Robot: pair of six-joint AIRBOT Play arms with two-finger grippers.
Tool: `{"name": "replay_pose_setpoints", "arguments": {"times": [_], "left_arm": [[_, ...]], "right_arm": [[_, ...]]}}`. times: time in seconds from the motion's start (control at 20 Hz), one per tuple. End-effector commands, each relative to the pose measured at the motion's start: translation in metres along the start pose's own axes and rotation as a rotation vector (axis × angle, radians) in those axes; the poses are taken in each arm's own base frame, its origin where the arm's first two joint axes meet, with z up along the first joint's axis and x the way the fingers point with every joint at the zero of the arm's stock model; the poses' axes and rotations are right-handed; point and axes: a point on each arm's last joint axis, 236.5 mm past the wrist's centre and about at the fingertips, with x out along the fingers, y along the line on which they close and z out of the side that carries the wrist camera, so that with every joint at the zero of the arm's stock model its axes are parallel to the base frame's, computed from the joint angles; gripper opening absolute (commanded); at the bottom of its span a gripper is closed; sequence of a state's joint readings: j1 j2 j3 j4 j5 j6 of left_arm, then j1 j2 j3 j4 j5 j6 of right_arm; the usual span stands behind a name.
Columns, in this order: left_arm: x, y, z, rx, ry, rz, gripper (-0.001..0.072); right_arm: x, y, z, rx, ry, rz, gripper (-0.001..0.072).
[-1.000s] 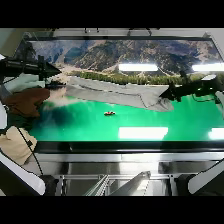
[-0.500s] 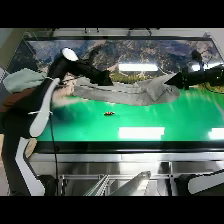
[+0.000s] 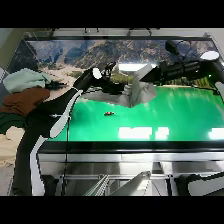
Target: Fold the shirts.
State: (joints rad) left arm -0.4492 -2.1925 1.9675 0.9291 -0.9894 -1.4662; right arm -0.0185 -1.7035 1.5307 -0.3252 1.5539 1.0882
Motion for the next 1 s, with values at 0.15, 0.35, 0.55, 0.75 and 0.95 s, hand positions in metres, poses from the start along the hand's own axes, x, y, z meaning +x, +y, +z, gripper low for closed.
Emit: {"name": "replay_pose_setpoints", "arguments": {"times": [0.15, 0.35, 0.55, 0.75, 0.95], "left_arm": [[-0.078, -0.044, 0.031, -0.028, -0.063, -0.246, 0.0007], [-0.226, -0.01, 0.077, -0.02, -0.261, -0.235, 0.0007], [-0.336, 0.041, 0.088, -0.063, -0.419, -0.164, 0.0008], [-0.351, 0.054, 0.062, -0.081, -0.341, -0.173, 0.0007], [-0.348, 0.042, 0.052, -0.071, -0.295, -0.216, 0.0007]], "right_arm": [[0.052, 0.04, 0.032, -0.041, -0.123, 0.086, 0.0017], [0.091, 0.059, 0.068, -0.106, -0.286, 0.087, 0.0017], [0.185, 0.036, 0.079, -0.191, -0.317, -0.072, 0.0017], [0.284, 0.022, 0.083, -0.312, -0.286, -0.093, 0.0582], [0.279, 0.07, 0.098, -0.356, -0.317, 0.035, 0.0377]]}}
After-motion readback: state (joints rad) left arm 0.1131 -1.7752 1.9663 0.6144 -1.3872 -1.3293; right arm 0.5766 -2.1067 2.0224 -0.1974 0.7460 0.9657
